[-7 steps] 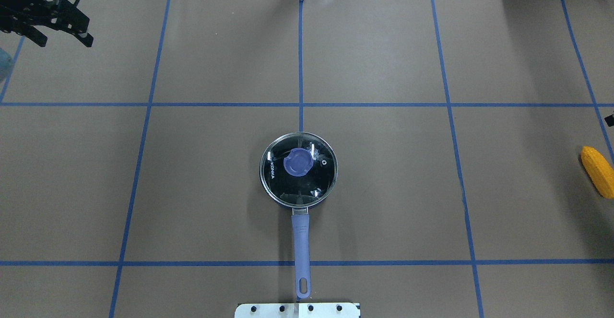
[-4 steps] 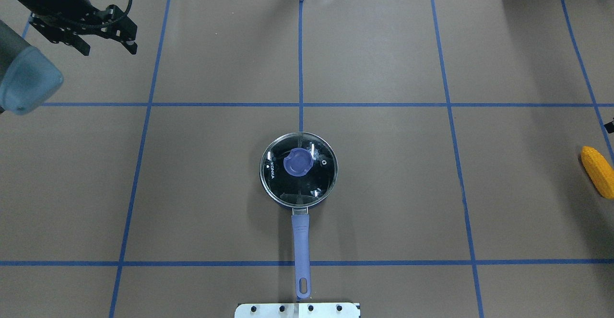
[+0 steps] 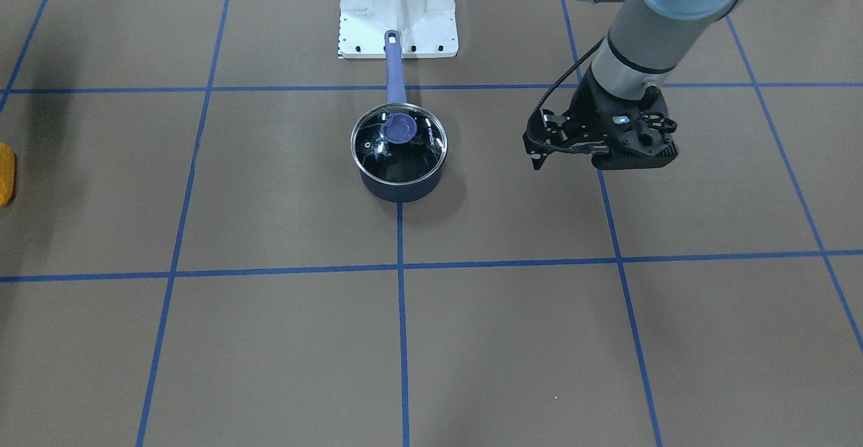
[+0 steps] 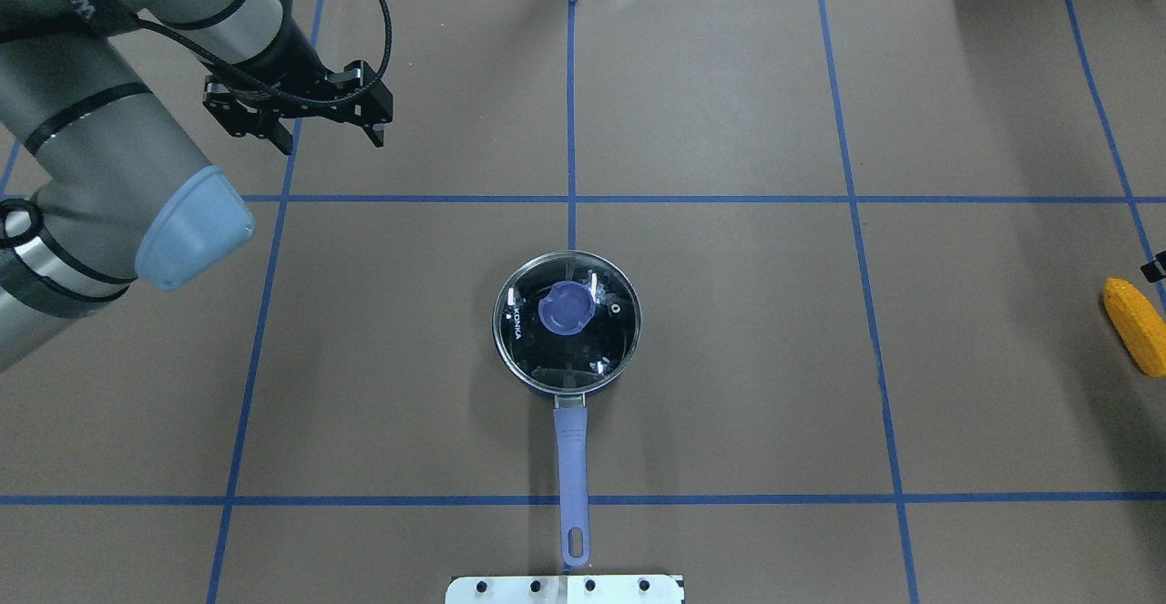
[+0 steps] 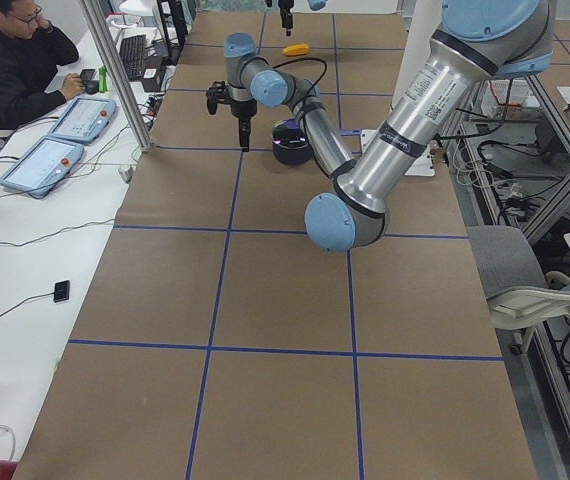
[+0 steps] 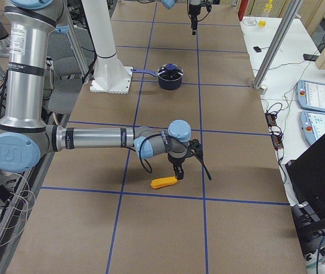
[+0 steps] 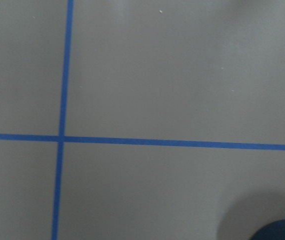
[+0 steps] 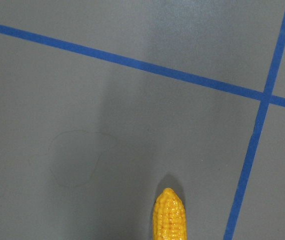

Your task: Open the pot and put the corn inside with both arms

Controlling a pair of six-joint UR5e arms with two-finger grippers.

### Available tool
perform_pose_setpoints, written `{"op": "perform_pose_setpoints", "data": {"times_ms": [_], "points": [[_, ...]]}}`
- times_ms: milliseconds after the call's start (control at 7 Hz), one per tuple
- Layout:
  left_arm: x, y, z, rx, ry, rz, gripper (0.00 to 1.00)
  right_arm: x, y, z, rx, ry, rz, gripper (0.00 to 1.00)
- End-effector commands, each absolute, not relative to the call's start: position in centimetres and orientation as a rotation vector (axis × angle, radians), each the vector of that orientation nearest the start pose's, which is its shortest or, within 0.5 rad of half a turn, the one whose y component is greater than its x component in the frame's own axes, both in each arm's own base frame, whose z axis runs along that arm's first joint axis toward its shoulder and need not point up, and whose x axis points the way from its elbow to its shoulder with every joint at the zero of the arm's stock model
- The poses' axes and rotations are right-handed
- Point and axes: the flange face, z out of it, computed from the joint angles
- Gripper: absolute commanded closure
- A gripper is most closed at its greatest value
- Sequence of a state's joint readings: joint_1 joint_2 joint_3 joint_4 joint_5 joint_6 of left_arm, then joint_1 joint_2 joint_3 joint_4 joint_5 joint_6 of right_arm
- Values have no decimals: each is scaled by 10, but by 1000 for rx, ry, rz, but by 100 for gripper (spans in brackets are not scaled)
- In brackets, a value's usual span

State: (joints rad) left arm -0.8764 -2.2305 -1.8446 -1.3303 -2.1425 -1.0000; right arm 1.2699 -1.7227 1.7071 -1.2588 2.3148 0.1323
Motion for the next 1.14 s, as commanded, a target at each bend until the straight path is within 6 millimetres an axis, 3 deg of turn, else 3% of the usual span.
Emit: {"op": "perform_pose_setpoints", "data": {"times_ms": [0, 143, 286, 429, 714, 1000], "points": [[378, -513, 146, 31, 848, -105, 1, -84, -432, 644, 129, -774, -334, 2], [402, -495, 125, 22, 829, -82, 1, -83, -428, 652, 129, -769, -356, 2], [419, -483, 117, 18, 827, -84, 1, -84, -428, 661, 115, -763, -355, 2], [430, -477, 114, 26, 819, -72, 1, -98, -430, 665, 105, -747, -382, 2], [432, -475, 113, 29, 821, -68, 1, -106, -427, 673, 92, -718, -401, 2], [432, -475, 113, 30, 823, -68, 1, -105, -418, 695, 73, -710, -454, 3]]}}
